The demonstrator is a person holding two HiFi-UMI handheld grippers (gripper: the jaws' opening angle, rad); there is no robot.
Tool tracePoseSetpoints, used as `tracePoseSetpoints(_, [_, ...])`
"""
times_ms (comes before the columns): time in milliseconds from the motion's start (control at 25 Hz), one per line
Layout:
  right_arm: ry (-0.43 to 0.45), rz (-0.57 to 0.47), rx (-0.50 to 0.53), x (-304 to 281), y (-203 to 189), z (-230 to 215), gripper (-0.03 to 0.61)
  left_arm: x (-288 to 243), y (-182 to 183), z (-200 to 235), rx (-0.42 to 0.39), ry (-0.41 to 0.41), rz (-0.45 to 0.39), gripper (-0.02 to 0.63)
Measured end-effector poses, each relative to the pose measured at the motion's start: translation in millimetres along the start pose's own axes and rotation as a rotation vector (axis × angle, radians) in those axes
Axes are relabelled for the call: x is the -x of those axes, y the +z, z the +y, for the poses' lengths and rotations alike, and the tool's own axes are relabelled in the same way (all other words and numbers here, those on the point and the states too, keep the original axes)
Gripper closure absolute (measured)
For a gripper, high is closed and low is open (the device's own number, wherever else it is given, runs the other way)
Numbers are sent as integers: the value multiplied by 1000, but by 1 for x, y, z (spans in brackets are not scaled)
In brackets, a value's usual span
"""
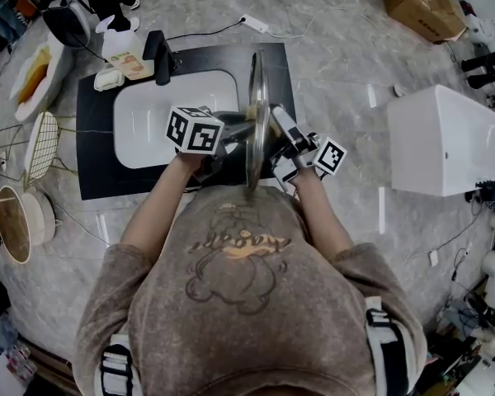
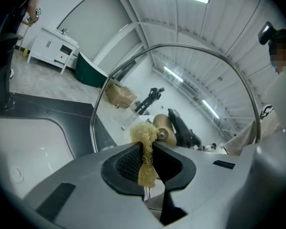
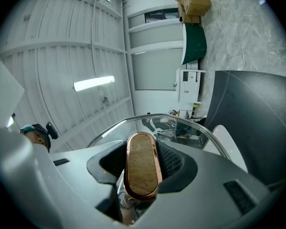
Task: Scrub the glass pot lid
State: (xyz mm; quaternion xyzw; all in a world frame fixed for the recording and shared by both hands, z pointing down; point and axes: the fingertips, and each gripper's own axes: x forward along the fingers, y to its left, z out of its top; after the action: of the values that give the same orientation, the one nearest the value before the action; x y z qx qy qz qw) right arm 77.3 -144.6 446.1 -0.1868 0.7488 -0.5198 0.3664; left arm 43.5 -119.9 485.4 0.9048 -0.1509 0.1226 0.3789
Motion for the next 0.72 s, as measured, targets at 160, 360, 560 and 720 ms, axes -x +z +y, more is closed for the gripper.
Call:
tracePoseSetpoints(160, [-23, 6, 5, 5, -3, -6, 402, 8, 11, -17, 17, -49, -52, 551])
tracePoseSetpoints(360, [-55, 17, 6, 11, -7, -14, 402, 21, 29, -33, 37, -107, -130, 551])
tracePoseSetpoints(560, [-62, 10, 1, 15, -5, -15, 402, 33, 45, -46, 48, -172, -194, 551])
tracePoseSetpoints(720, [-68, -9, 6, 20, 2, -15, 402, 44, 51, -45, 71, -188, -244, 551])
